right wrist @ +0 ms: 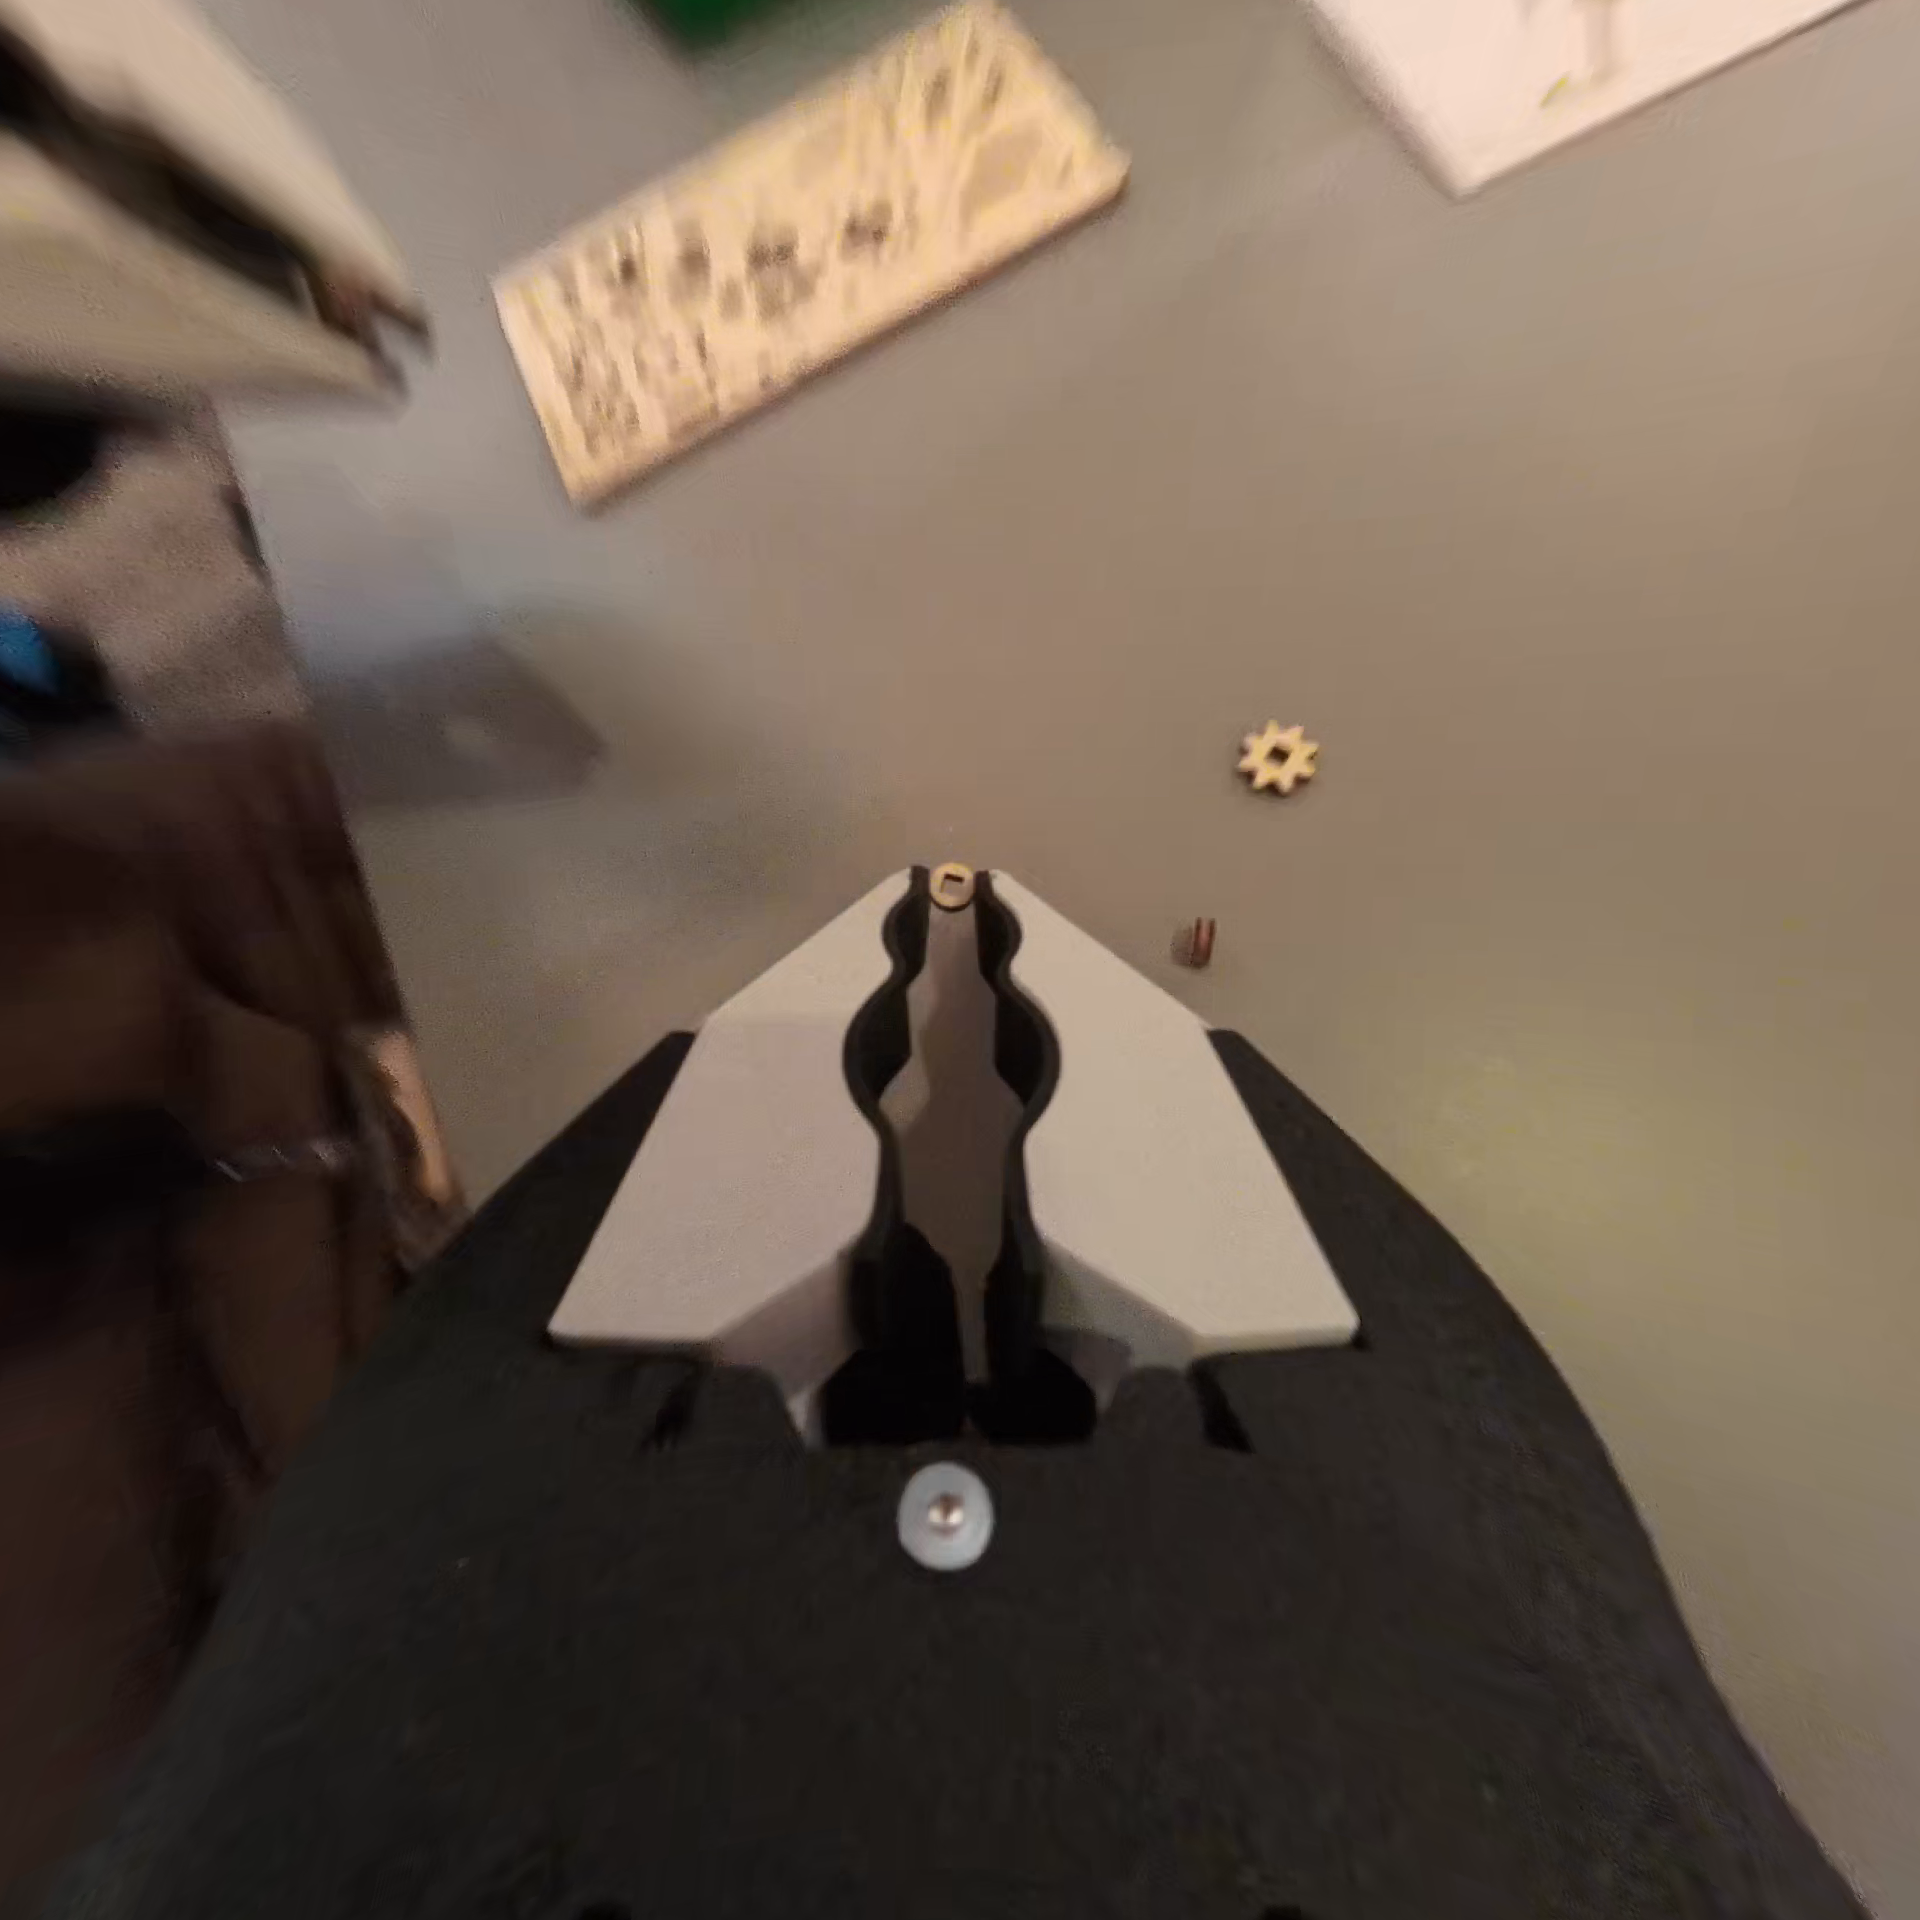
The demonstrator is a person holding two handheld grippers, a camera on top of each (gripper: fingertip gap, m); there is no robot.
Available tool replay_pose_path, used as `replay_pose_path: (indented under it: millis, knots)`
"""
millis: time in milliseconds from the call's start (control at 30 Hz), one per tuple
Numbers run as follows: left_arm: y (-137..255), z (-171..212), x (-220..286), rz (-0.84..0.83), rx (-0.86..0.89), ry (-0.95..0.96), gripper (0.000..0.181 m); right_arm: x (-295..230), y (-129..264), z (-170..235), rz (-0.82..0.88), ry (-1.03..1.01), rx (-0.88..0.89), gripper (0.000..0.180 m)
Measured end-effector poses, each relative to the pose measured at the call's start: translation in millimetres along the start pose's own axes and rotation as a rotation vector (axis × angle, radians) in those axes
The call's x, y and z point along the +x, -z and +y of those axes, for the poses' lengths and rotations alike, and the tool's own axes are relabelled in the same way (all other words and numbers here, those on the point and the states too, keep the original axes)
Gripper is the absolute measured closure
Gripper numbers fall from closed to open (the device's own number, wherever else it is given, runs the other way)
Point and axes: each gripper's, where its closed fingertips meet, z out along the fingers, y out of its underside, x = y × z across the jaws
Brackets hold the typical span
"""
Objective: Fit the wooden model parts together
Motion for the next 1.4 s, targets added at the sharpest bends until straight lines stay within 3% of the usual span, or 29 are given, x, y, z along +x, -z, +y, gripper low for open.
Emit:
replay_pose_path:
  millis: [100,233,267,367,433,500,567,733,967,1400]
  knots:
    - [-1,2,-1,0.013,0.012,-0.007,0.179,4,-5,12,0.078,0.148,-0.080,0.172]
    - [3,-6,-5,0.031,0.087,0.027,0.179,6,-4,14,0.095,0.149,-0.097,0.165]
    - [4,-9,-6,0.040,0.106,0.043,0.179,7,-2,12,0.100,0.144,-0.084,0.158]
    - [11,-24,-5,0.076,0.201,0.096,0.179,-1,12,-8,0.023,0.067,0.049,0.158]
    - [16,-35,-2,0.107,0.276,0.124,0.179,-30,30,-39,-0.233,-0.114,0.238,0.159]
    - [24,-49,3,0.148,0.360,0.139,0.179,-60,63,-75,-0.608,-0.361,0.441,0.156]
    - [30,-58,8,0.176,0.417,0.138,0.179,-75,88,-94,-0.904,-0.547,0.535,0.150]
    - [35,-64,27,0.198,0.428,0.012,0.180,-100,90,-99,-1.149,-0.708,0.473,0.146]
    - [32,-55,43,0.175,0.372,-0.146,0.179,-112,88,-90,-1.205,-0.759,0.417,0.165]
    - [29,-46,49,0.138,0.318,-0.256,0.179,-110,83,-82,-1.153,-0.755,0.401,0.176]
